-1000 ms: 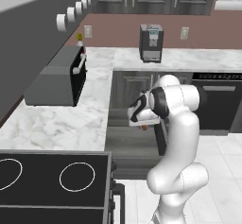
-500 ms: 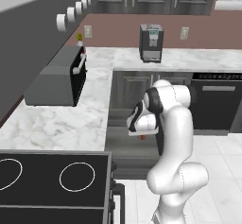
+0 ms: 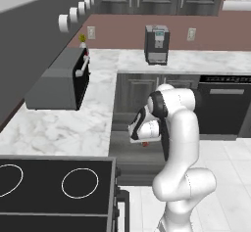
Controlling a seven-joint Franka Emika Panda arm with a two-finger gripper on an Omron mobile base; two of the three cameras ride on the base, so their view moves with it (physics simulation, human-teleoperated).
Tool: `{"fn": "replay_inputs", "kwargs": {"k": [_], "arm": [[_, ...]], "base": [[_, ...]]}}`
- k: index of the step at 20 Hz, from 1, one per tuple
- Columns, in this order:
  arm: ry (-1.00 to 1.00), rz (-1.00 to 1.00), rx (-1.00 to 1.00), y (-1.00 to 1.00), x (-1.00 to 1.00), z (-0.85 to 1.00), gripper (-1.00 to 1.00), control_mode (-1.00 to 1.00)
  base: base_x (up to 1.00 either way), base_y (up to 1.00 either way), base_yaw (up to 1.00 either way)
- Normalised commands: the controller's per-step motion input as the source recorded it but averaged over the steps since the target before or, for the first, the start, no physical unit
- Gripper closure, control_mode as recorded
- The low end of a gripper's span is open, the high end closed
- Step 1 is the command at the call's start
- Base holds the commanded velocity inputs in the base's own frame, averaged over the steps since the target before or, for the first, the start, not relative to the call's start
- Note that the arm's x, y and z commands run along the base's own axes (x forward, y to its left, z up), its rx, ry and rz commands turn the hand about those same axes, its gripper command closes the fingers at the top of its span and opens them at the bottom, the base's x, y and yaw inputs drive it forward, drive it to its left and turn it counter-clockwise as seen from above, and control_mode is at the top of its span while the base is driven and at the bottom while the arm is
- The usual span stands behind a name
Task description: Pick up the metallic utensils from the counter and place them in the open drawer. Make sure not to pick up any wooden utensils.
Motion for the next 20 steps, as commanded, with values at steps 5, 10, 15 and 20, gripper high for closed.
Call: {"fn": "replay_inputs", "kwargs": {"k": [5, 10, 15, 20], "arm": [[0.00, 0.00, 0.00, 0.04, 0.00, 0.05, -1.00, -1.00], [0.01, 0.00, 0.00, 0.00, 0.00, 0.38, -1.00, -1.00], [0.01, -0.01, 0.00, -0.05, 0.00, 0.80, -1.00, -1.00], [0.00, -0.04, 0.00, -0.10, 0.00, 1.00, -1.00, -1.00]], "base": [[0.00, 0.00, 0.00], [0.00, 0.00, 0.00], [0.00, 0.00, 0.00], [0.00, 0.00, 0.00]]}}
